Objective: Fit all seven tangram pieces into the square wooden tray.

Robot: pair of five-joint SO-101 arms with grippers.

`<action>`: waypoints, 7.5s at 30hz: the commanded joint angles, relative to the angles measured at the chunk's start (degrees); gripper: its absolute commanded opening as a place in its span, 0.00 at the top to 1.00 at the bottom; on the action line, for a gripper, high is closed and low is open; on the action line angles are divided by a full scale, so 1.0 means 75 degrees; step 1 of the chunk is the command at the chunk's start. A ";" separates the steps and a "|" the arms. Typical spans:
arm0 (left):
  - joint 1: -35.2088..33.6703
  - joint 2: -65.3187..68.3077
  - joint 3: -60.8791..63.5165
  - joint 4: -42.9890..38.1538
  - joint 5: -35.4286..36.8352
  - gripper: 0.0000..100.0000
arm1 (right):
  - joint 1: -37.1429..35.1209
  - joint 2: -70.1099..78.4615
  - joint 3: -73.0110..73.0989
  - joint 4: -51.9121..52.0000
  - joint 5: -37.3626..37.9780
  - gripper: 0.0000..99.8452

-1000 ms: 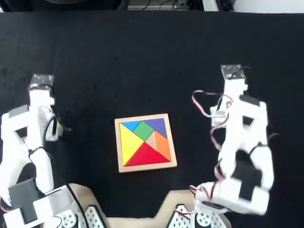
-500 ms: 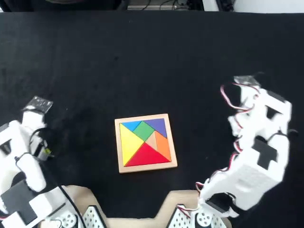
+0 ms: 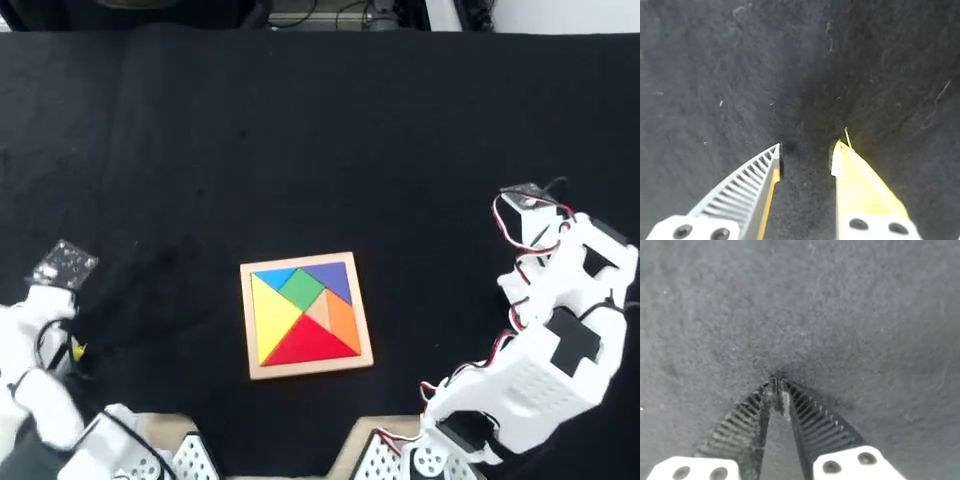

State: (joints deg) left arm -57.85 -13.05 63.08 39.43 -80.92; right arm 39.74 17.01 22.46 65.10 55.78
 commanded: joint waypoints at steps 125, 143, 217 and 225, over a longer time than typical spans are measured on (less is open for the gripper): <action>0.2737 -1.1827 0.3698 0.2661 1.1218 0.83 | -0.9893 -0.3018 0.0475 0.3083 0.0047 0.99; 0.6089 -1.1956 0.1272 0.1958 1.0549 0.83 | -0.6037 -0.9278 -0.0299 0.2028 -0.4970 0.99; 0.6933 -1.2144 0.4566 0.4478 1.0995 0.83 | -0.4478 -1.6381 0.9887 0.1137 -0.6974 0.99; 0.6922 -1.2144 0.4566 0.4478 1.0995 0.83 | -0.4454 -1.6381 0.9887 0.1137 -0.6974 0.99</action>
State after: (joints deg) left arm -6.42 -103.87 96.22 72.48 1.19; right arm 5.45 -103.52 96.66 73.27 4.00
